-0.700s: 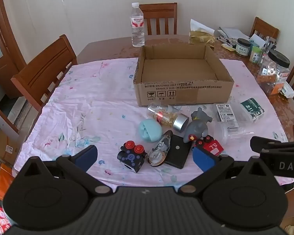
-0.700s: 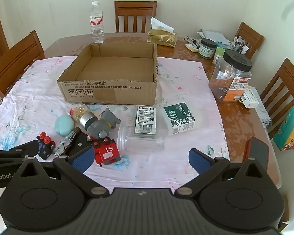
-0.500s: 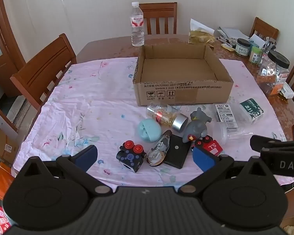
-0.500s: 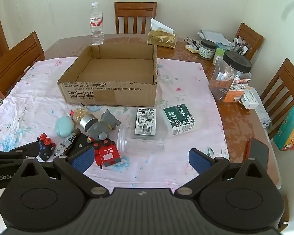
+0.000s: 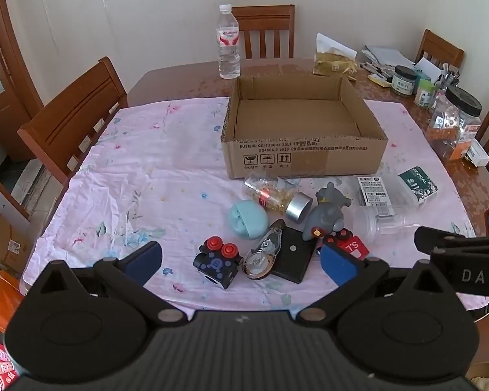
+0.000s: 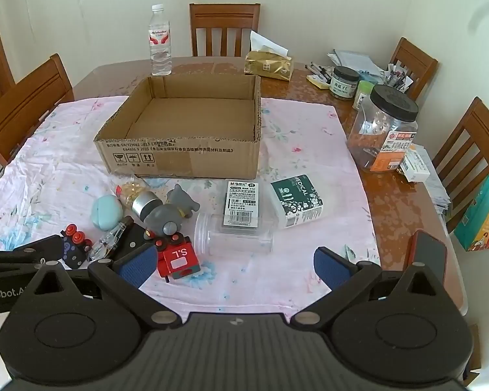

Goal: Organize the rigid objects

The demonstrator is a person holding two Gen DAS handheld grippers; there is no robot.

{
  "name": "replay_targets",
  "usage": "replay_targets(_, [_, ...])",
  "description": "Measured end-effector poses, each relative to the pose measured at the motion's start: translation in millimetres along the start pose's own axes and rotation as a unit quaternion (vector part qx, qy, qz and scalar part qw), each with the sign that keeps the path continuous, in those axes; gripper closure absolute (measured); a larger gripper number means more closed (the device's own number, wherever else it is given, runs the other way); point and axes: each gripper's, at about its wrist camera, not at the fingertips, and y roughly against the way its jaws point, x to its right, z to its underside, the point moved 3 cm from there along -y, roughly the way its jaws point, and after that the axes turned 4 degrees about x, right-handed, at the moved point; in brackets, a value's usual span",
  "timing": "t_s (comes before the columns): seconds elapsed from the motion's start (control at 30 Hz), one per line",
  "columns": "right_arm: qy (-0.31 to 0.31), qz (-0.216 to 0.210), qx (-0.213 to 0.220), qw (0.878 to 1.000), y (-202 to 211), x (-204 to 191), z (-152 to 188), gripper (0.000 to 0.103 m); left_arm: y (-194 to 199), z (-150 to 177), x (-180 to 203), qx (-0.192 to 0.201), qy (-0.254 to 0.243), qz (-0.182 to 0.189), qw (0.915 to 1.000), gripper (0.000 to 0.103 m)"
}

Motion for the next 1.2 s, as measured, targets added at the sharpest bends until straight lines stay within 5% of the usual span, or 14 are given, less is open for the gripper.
replay_targets(1.2, [0.001,0.001,0.006,1.0,2.3,2.8,-1.9,0.0,5.3,-3.4,1.0,0.004,-0.001,-0.002,1.0,0.0])
